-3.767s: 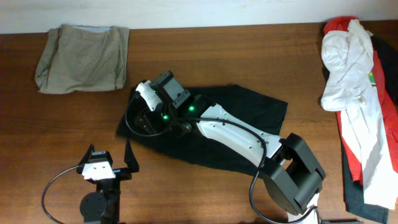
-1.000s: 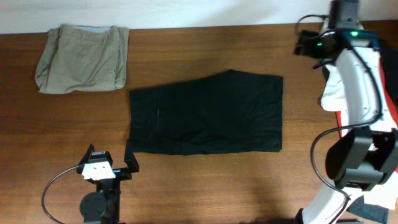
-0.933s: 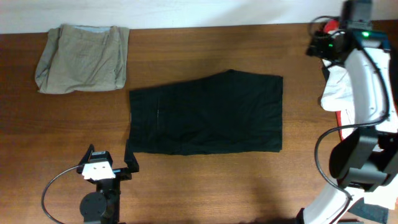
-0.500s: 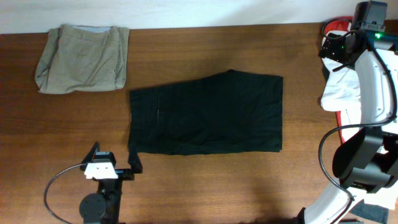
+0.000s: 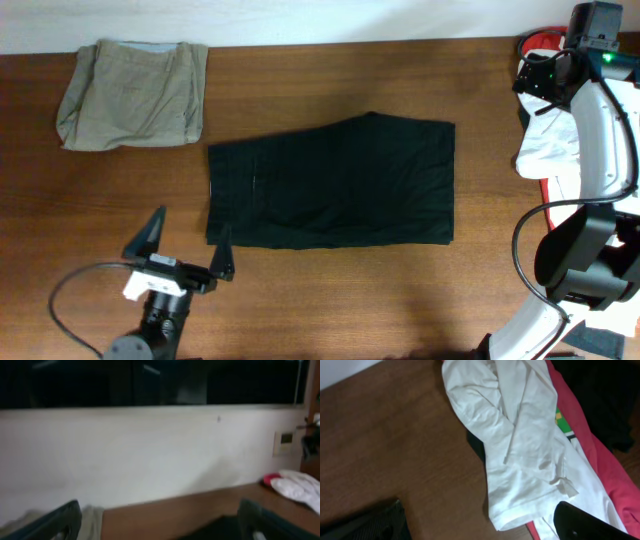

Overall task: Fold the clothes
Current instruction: 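Move the left gripper to the trousers' left edge and grasp it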

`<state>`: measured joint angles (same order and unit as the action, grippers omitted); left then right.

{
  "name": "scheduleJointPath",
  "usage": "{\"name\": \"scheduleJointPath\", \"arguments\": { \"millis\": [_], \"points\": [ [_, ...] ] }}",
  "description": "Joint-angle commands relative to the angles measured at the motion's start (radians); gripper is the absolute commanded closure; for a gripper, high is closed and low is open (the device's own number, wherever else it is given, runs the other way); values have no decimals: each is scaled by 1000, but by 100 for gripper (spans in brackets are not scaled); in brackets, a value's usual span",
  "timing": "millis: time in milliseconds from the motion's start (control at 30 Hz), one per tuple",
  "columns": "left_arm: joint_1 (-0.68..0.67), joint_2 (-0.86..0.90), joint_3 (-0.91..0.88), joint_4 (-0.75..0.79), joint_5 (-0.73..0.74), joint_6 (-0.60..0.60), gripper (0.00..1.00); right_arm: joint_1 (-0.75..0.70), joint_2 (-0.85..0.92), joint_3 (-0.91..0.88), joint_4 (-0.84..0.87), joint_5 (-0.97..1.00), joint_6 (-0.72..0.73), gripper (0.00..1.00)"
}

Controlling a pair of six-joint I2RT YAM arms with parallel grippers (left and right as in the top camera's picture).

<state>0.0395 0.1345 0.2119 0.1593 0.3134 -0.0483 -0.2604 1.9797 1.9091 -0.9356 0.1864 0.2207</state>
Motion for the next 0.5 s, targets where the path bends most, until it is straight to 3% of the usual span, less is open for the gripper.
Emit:
{"name": "scheduleJointPath", "arguments": {
  "millis": [0, 133, 267, 333, 467],
  "points": [
    [-2, 265, 336, -272, -21, 121, 1, 5, -10, 12, 0, 16, -3, 1],
    [-2, 663, 715, -609, 35, 176, 1, 5, -10, 12, 0, 16, -3, 1],
    [-2, 872, 839, -668, 110, 153, 1, 5, -10, 12, 0, 17, -3, 1],
    [-2, 999, 928, -710, 97, 139, 1, 5, -10, 12, 0, 16, -3, 1],
    [-2, 1263, 1189, -998, -19, 140, 1, 5, -10, 12, 0, 17, -3, 1]
  ]
}}
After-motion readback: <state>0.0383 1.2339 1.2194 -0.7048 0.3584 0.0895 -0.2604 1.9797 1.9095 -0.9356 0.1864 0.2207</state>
